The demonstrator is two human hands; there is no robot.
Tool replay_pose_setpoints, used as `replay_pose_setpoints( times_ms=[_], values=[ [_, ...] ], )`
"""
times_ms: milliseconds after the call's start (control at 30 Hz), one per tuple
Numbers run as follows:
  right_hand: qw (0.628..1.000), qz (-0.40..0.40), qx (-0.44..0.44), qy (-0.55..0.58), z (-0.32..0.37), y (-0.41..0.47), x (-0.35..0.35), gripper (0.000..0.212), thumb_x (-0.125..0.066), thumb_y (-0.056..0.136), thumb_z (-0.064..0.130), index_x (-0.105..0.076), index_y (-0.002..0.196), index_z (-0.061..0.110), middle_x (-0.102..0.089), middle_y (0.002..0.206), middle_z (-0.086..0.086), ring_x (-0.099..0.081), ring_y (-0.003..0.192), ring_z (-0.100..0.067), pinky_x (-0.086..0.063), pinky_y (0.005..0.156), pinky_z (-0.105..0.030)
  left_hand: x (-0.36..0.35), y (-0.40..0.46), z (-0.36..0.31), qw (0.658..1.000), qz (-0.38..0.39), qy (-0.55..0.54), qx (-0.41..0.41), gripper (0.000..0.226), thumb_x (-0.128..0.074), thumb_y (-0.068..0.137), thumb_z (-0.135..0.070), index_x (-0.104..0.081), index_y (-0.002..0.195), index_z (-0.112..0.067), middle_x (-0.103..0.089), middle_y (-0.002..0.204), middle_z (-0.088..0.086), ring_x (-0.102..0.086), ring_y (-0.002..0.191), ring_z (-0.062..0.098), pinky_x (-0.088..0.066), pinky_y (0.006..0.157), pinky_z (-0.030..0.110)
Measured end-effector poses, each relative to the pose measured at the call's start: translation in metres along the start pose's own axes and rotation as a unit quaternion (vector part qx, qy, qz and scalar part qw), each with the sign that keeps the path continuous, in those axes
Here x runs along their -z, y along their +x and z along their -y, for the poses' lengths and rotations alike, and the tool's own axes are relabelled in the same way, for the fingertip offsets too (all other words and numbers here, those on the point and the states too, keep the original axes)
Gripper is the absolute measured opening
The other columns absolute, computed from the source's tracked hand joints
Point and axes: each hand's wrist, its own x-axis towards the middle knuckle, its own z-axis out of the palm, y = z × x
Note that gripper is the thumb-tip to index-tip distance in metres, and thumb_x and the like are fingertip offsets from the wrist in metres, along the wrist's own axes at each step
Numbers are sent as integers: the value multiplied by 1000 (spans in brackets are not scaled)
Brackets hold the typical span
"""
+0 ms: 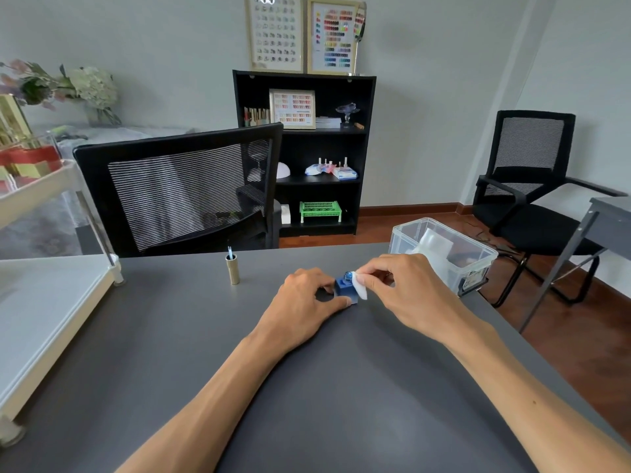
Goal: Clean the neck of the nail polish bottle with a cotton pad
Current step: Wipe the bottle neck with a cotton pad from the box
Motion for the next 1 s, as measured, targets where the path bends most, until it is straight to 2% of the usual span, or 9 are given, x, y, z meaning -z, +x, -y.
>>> replay_pose_setpoints(
  times_ms=[167,267,333,500,567,633,733,833,1000],
  values=[
    [1000,-5,-7,12,-1,0,-3,14,-65,96,25,-79,98,26,-74,94,14,-64,85,-2,-48,72,-11,-2,-2,1,999,-35,15,4,28,-77,80,-50,-64,80,-26,-60,84,-15,-57,80,4,-39,67,14],
    [1000,-1,-9,26,-2,1,-5,15,-65,96,26,-78,104,28,-75,98,14,-67,87,-3,-54,76,-18,-3,-2,1,999,-42,-6,32,39,-83,70,-54,-58,71,-23,-61,80,-10,-58,75,8,-44,63,18],
    [999,-1,-10,34,-3,1,-6,15,-66,96,27,-78,104,28,-75,98,15,-68,87,-3,-56,78,-21,-2,0,3,998,-24,-23,46,40,-84,68,-56,-61,73,-23,-63,84,-9,-59,78,9,-50,67,24],
    [999,2,-11,46,-6,2,-7,15,-66,96,28,-78,104,30,-75,96,17,-67,87,-1,-55,78,-19,8,3,8,993,89,-66,37,51,-79,76,-53,-66,120,-33,-63,118,-15,-54,114,4,-46,103,31],
    [999,10,-9,52,-6,3,-7,15,-65,96,30,-78,103,31,-75,94,19,-67,88,1,-54,78,-17,13,5,9,989,124,-76,19,49,-76,83,-47,-63,128,-32,-62,125,-12,-52,122,9,-42,109,36],
    [998,21,-4,56,-6,3,-8,15,-64,97,31,-77,103,33,-75,94,20,-67,88,2,-53,77,-15,16,7,10,985,145,-89,5,39,-73,88,-43,-66,124,-31,-63,121,-9,-54,119,11,-41,106,33],
    [998,30,-1,52,-4,4,-11,16,-63,97,31,-76,105,34,-74,95,20,-66,88,1,-51,74,-12,19,8,10,983,143,-110,-6,23,-75,86,-39,-72,106,-28,-66,103,-8,-58,97,7,-42,88,21],
    [998,30,-7,56,-3,5,-10,14,-63,97,31,-76,101,36,-73,92,21,-65,86,2,-46,71,-9,18,7,9,986,127,-104,-8,29,-76,84,-43,-74,109,-27,-67,99,-11,-57,92,-2,-39,77,5],
    [998,23,-9,64,-3,2,-8,13,-66,95,31,-77,96,37,-74,88,21,-66,83,2,-47,69,-10,16,6,9,990,111,-84,-14,32,-76,83,-47,-74,110,-31,-65,98,-14,-54,91,-8,-36,73,3]
  ],
)
